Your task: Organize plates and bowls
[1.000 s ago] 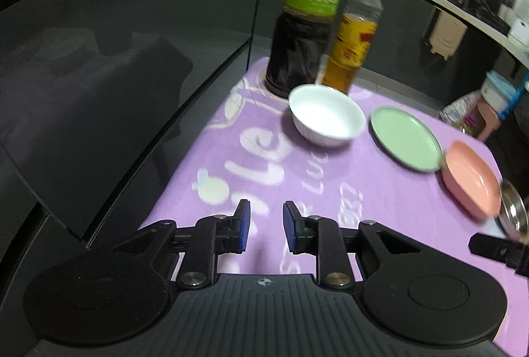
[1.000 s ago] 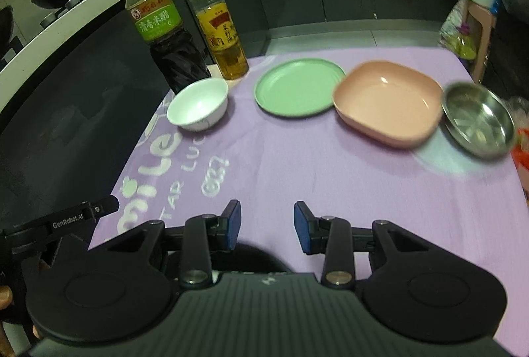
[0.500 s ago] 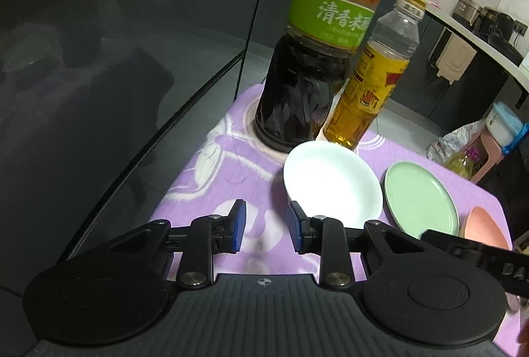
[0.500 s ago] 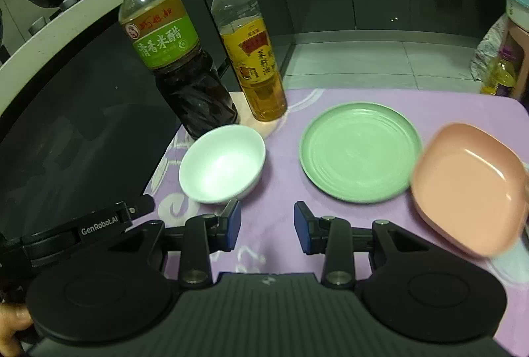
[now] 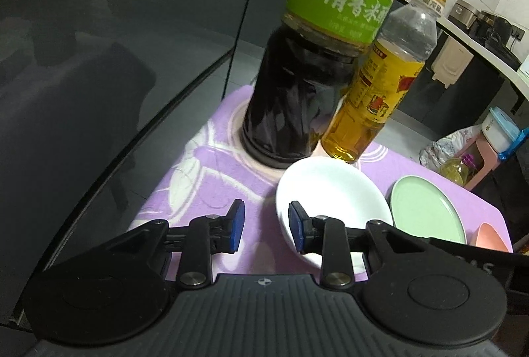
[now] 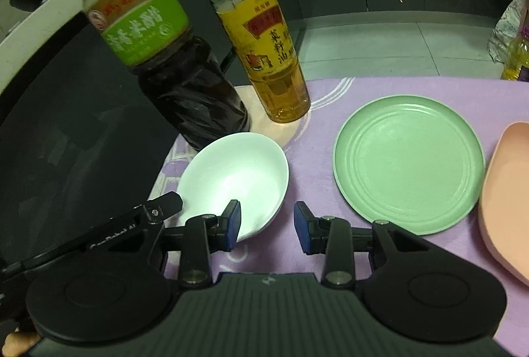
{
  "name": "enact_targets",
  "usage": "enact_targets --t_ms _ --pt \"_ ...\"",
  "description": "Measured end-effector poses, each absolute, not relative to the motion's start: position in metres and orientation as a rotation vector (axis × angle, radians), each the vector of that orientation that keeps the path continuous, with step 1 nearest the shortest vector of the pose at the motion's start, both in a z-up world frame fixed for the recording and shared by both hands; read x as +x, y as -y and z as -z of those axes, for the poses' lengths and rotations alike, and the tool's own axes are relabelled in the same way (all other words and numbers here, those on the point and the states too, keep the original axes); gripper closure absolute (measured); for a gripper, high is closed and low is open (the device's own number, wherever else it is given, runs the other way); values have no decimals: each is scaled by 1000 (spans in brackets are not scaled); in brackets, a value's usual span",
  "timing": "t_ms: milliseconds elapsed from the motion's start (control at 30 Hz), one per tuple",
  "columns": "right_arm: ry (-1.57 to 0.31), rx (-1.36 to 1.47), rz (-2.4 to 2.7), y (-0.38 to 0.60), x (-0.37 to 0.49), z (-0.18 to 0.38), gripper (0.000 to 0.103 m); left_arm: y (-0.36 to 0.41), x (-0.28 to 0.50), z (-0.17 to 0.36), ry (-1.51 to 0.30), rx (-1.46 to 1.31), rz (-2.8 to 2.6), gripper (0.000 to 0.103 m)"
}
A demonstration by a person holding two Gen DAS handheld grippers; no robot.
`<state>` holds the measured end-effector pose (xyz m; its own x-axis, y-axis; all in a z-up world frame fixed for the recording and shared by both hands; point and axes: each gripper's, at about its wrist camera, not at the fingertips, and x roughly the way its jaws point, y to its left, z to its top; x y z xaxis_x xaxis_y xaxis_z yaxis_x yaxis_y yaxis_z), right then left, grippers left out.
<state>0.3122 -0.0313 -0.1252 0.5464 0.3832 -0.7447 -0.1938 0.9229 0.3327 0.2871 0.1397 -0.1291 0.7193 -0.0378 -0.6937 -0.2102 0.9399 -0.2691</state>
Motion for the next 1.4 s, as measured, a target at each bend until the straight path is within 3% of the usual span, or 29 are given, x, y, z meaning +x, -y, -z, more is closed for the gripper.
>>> enact_targets --t_ms 167,233,267,333,900,1400 --pt "-941 231 -330 29 322 135 66 -132 298 138 -780 -324 -87 77" --pt "-953 229 -328 27 326 141 73 -128 302 144 -792 -300 -68 86" --pt "-966 228 -335 26 328 144 88 -126 303 146 -811 -292 -49 93" --pt "-967 226 -337 26 328 146 92 -120 297 144 -802 -267 -46 93" --pt "-845 177 -383 53 216 77 90 -87 173 71 -657 -213 35 91" --pt "-808 211 -384 81 105 61 87 -56 69 51 -620 -175 101 92"
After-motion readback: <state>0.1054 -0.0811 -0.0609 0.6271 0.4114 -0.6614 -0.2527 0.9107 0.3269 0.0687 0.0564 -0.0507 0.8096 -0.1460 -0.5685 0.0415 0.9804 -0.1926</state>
